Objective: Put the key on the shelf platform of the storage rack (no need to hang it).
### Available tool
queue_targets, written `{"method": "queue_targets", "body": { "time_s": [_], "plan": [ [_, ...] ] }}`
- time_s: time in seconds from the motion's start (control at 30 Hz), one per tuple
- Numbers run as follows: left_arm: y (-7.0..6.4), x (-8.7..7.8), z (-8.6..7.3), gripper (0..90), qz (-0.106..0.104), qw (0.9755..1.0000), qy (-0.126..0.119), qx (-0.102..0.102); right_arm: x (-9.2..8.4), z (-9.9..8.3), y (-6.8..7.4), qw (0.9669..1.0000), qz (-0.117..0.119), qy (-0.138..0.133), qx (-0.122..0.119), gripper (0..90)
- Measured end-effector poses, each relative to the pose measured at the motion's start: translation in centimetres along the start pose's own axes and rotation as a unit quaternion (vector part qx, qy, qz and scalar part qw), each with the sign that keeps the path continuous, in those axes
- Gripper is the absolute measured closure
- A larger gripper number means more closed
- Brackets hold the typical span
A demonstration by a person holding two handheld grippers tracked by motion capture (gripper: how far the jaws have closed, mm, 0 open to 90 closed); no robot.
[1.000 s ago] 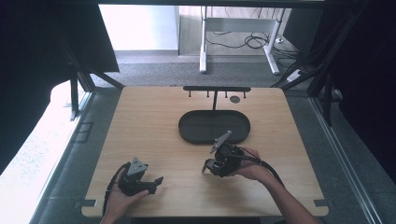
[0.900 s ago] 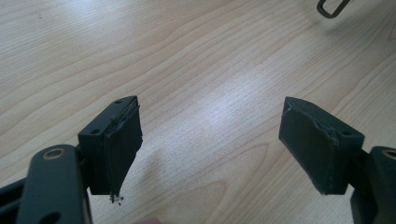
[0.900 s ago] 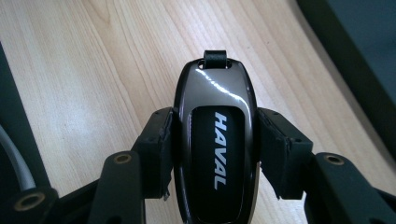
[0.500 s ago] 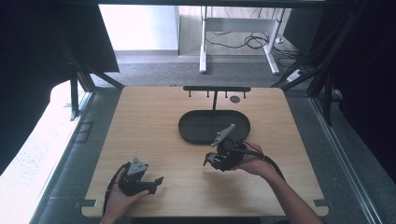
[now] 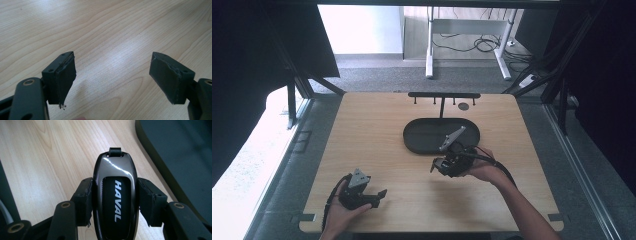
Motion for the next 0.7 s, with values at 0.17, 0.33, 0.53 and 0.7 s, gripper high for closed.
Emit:
{"method": "queue_targets", "body": {
  "time_s": [0.17, 0.33, 0.53, 0.7],
  "plan": [
    [0.0, 0.0, 0.0, 21.5, 0.0, 1.0, 0.0, 0.0, 0.1, 0.3, -0.5, 1.0, -0.001, 0.001, 0.002, 49.1],
    [0.1, 0.0, 0.0, 21.5, 0.0, 1.0, 0.002, 0.0, 0.2, 0.5, -1.1, 1.0, -0.001, -0.002, 0.007, 49.1],
    [0.1, 0.0, 0.0, 21.5, 0.0, 1.0, 0.002, 0.0, 0.4, 0.7, -1.8, 0.9999, -0.003, -0.002, 0.01, 49.1],
    [0.1, 0.0, 0.0, 21.5, 0.0, 1.0, 0.002, -0.001, 0.4, 1.1, -2.2, 0.9999, -0.008, -0.003, 0.011, 49.1]
  ]
}}
Point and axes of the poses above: each handheld gripper's, and its own axes: x roughly forward along the jaws, z roughly out of its top, y roughly to its left, the point moved 1 cm from there along x, roughly forward along the jaws, and after that the axes turned 8 degrees about -y, right-handed, at the moved point
